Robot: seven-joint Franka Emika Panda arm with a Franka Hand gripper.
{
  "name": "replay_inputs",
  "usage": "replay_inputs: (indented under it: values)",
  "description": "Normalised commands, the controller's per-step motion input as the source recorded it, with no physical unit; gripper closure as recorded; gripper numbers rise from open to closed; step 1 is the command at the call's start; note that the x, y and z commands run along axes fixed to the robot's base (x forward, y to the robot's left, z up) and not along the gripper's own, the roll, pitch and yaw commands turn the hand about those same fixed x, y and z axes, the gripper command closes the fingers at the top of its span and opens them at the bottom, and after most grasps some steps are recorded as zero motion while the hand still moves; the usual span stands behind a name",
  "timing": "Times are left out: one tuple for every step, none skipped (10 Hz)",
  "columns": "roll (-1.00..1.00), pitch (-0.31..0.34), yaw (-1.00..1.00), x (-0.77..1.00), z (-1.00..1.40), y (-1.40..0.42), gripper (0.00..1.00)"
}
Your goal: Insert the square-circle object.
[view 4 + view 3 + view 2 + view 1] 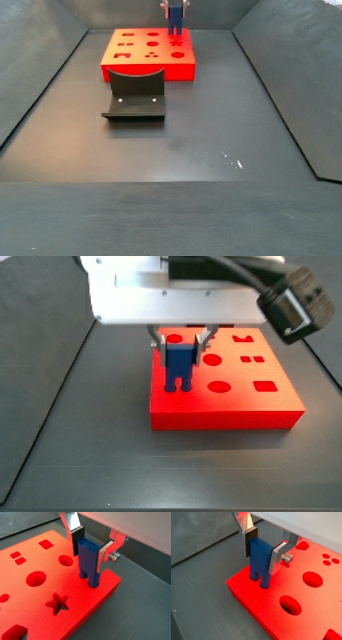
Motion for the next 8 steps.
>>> replay_inputs:
  values:
    - [0.21, -0.187, 0.15, 0.02, -0.56, -0.10, 1.00]
    - [0.22, -0.227, 0.18, 0.00, -0.57, -0.14, 1.00]
    - [0.16, -0.237, 0.14, 0.00, -0.63, -0.09, 1.00]
    - [0.10, -0.206, 0.08, 0.00, -0.68, -0.03, 1.00]
    - [0.05, -0.097, 0.00, 0.02, -0.81, 0.00, 1.00]
    - [0.04, -0.003, 0.00, 0.02, -0.81, 0.00, 1.00]
    - [0.02, 0.043, -0.05, 0.00, -0.19, 0.02, 1.00]
    - [0.00, 0.000, 0.00, 0.00, 0.00, 0.00, 1.00]
